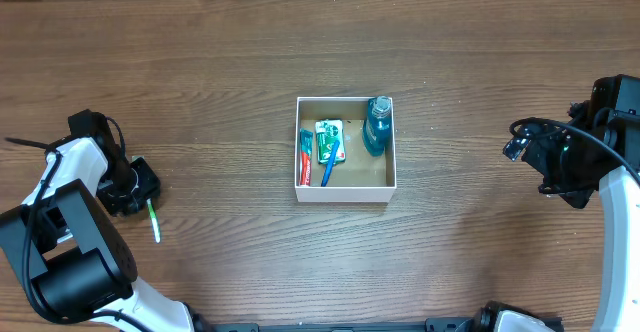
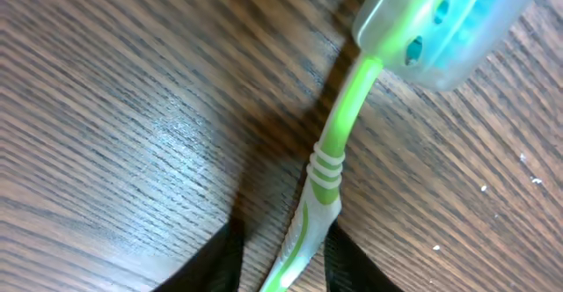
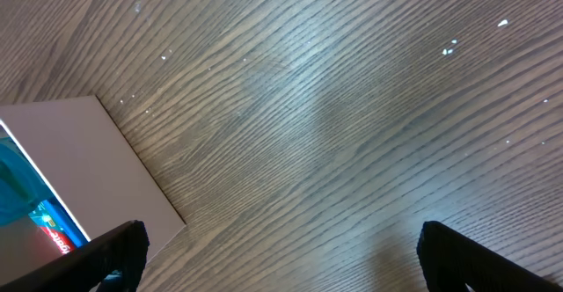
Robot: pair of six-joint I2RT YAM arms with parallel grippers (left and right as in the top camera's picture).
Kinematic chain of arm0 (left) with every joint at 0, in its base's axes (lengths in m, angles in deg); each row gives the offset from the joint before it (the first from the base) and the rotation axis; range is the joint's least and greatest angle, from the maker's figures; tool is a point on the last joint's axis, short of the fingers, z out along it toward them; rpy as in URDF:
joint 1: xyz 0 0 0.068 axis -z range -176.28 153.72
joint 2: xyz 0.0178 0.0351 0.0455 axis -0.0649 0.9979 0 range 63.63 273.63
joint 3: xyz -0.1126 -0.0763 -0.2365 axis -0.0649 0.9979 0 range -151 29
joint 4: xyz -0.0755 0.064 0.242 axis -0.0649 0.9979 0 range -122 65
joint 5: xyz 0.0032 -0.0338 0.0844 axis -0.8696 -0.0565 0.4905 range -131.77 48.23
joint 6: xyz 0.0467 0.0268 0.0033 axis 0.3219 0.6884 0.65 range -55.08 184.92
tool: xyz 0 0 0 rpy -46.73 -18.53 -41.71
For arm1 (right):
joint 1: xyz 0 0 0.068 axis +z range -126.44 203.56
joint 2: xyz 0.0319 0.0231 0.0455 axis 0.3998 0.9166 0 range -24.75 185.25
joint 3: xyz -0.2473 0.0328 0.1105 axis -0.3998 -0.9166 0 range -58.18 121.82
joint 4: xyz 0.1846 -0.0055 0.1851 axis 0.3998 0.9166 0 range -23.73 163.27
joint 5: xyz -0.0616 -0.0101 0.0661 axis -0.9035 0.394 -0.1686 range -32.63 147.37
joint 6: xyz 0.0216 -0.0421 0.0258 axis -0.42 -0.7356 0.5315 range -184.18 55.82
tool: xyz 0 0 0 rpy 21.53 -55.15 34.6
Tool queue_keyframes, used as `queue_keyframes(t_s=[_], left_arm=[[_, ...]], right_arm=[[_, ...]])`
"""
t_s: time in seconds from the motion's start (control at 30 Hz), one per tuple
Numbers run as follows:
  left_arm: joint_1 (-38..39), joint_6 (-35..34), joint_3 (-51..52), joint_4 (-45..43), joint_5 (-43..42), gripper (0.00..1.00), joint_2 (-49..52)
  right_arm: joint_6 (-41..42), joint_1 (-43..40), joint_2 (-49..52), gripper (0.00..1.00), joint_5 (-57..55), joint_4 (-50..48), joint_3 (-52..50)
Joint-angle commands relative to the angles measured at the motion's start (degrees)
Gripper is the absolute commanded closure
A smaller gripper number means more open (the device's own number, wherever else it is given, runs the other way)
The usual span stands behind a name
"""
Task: Pack container
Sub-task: 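Grasp the green toothbrush by its handle with the left gripper, then place the toothbrush into the box over the other items, release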
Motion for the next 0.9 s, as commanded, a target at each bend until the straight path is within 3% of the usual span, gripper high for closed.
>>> queue_keyframes(t_s=[0.0,0.1,0.27,0.4,0.47,0.53,0.6,0.77,0.87], left_arm=[[-0.2,0.1,0.4,-0.5,-0.1,0.81,3.0],[-0.1,-0.5,0.2,-0.2,-0.2,0.95,2.9],[6.0,-0.8,-2.0,3.3,-0.2,0.96,-6.6],[24.5,-6.5,-3.2,6.0,-2.7,0.96,-25.4],[32.5,-11.1,-5.8,5.8,-2.9,0.96,-28.9],[43.6,-15.1,-11.0,3.9,-2.9,0.96,-27.6],[47.8,-17.4,-11.3,1.4,-3.0,0.96,-25.0],[54.5,-18.4,-12.5,-4.2,-5.5,0.96,-15.1],[55.0,-18.4,-16.4,-2.1,-7.0,0.96,-10.7]], right_arm=[[-0.4,-0.2,-1.0,0.0,0.1,-0.1,0.0],[-0.4,-0.2,-1.0,0.0,0.1,-0.1,0.0],[-0.4,-0.2,-1.0,0.0,0.1,-0.1,0.0],[-0.4,-0.2,-1.0,0.0,0.1,-0.4,0.0],[-0.4,-0.2,-1.0,0.0,0.1,-0.4,0.0],[-0.4,-0.2,-1.0,0.0,0.1,-0.4,0.0],[-0.4,-0.2,-1.0,0.0,0.1,-0.4,0.0],[-0.4,-0.2,-1.0,0.0,0.1,-0.4,0.0],[-0.4,-0.2,-1.0,0.0,0.1,-0.4,0.0]])
